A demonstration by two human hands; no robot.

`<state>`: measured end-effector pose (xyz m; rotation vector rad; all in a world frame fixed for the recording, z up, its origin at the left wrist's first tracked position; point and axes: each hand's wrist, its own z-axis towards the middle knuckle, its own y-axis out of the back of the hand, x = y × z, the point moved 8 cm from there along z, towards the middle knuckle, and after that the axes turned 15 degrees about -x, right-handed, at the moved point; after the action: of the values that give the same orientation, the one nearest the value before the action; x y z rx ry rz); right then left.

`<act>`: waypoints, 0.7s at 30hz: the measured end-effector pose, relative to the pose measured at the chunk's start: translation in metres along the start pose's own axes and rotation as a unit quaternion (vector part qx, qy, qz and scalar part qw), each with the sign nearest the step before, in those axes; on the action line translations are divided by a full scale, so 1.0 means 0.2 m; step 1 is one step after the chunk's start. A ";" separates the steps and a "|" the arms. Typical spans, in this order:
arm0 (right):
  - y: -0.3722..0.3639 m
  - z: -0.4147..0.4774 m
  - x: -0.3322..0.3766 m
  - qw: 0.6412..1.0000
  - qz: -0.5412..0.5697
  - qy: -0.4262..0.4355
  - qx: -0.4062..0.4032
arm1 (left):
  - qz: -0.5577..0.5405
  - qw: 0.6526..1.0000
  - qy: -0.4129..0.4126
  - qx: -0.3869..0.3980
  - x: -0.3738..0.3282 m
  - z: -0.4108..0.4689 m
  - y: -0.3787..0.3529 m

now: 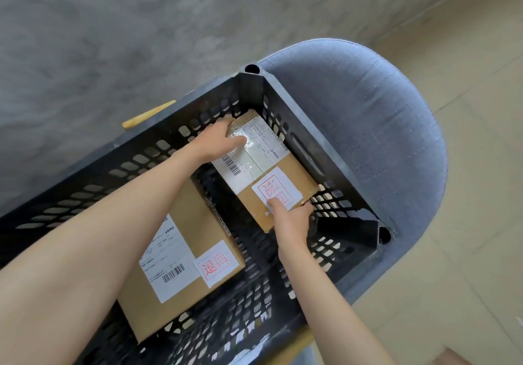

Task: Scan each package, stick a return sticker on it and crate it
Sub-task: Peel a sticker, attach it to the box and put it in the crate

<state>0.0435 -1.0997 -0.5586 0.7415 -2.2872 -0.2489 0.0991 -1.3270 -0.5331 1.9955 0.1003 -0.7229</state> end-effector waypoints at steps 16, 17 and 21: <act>0.02 -0.03 0.03 1.000 -0.004 0.010 -0.013 | 0.023 0.998 -0.039 -0.047 -0.03 -0.06 0.06; 0.03 -0.04 0.04 1.000 -0.001 0.010 -0.014 | 0.025 0.997 -0.042 -0.054 -0.04 -0.07 0.08; 0.08 -0.15 0.12 1.000 0.005 0.012 -0.012 | 0.029 0.996 -0.051 -0.068 -0.09 -0.14 0.17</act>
<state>0.0421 -1.0988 -0.5175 0.7180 -2.2613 -0.2611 0.1093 -1.3167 -0.4875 1.8223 0.0299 -0.7590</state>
